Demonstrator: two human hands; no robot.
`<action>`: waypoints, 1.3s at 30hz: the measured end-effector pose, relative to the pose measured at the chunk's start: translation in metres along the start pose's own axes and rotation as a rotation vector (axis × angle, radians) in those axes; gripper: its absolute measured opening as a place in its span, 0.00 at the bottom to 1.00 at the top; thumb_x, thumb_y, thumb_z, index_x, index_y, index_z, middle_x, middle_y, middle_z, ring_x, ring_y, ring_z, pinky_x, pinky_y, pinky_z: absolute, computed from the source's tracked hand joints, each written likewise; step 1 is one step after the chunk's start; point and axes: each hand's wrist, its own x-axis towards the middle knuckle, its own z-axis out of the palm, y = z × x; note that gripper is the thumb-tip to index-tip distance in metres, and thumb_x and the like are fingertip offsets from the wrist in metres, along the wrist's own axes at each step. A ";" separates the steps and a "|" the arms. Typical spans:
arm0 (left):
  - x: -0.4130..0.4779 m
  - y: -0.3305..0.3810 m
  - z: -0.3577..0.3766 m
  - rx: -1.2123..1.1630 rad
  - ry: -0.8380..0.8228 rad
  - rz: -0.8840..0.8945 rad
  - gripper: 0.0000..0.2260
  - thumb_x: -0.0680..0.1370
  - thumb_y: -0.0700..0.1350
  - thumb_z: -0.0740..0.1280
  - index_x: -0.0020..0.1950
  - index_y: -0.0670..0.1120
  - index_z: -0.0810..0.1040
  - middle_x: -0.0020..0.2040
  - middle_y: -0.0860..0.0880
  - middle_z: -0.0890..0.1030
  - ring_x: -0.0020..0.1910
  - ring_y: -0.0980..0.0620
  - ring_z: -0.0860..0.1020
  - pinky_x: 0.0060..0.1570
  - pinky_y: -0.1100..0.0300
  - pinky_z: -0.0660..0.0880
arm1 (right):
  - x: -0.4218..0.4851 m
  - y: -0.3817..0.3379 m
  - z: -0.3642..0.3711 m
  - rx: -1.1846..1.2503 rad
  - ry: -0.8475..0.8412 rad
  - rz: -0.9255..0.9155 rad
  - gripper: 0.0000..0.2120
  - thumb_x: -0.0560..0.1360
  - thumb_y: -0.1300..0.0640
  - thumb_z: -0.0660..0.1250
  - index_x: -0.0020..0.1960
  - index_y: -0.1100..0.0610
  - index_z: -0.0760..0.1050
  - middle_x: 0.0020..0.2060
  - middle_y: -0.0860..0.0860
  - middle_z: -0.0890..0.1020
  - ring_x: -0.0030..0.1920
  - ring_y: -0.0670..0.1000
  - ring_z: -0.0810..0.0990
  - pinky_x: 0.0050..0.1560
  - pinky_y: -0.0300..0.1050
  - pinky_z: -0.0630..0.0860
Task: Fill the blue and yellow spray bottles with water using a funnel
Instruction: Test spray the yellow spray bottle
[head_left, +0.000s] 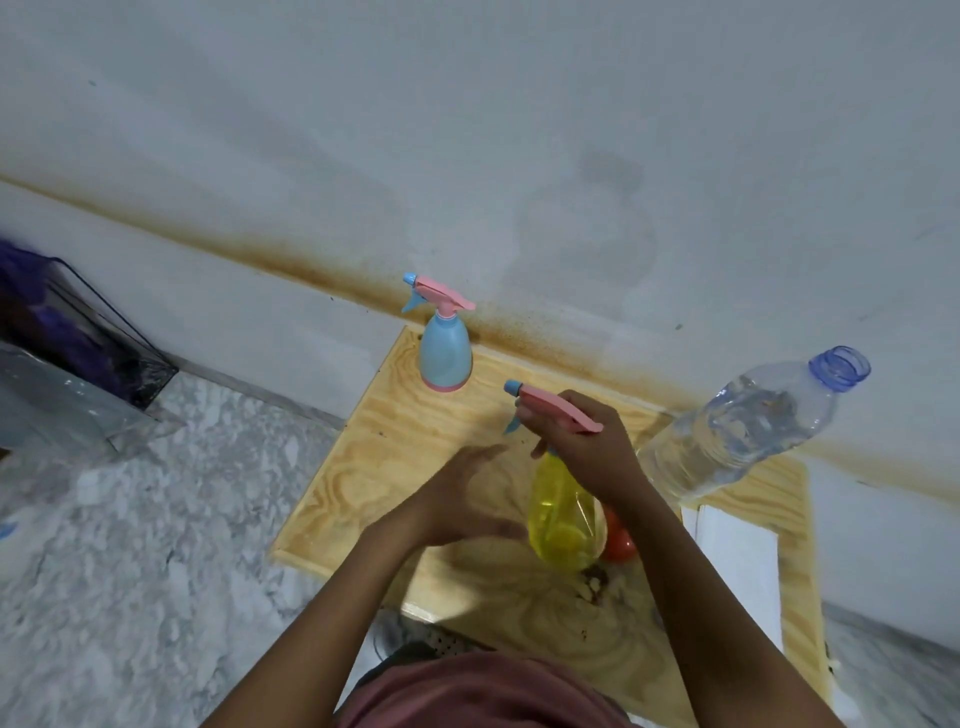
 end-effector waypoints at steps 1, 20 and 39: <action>-0.001 0.012 0.005 -0.044 0.010 0.081 0.46 0.64 0.57 0.81 0.77 0.59 0.60 0.74 0.58 0.63 0.72 0.60 0.64 0.71 0.59 0.65 | -0.001 -0.005 -0.002 0.037 0.022 -0.019 0.07 0.73 0.52 0.74 0.48 0.55 0.84 0.37 0.52 0.85 0.35 0.51 0.84 0.37 0.39 0.77; 0.083 0.035 0.006 -0.086 0.494 0.125 0.36 0.65 0.52 0.80 0.70 0.48 0.71 0.62 0.46 0.73 0.62 0.49 0.72 0.57 0.59 0.70 | 0.058 0.019 -0.002 -0.042 0.267 -0.042 0.13 0.70 0.54 0.77 0.53 0.53 0.83 0.45 0.46 0.86 0.48 0.43 0.84 0.49 0.40 0.77; 0.147 0.040 -0.023 -0.162 0.615 0.114 0.22 0.70 0.38 0.77 0.55 0.60 0.77 0.45 0.59 0.80 0.47 0.55 0.78 0.48 0.60 0.74 | 0.136 0.042 0.004 -0.025 0.240 0.017 0.15 0.71 0.54 0.76 0.55 0.53 0.79 0.47 0.47 0.84 0.48 0.45 0.82 0.50 0.46 0.80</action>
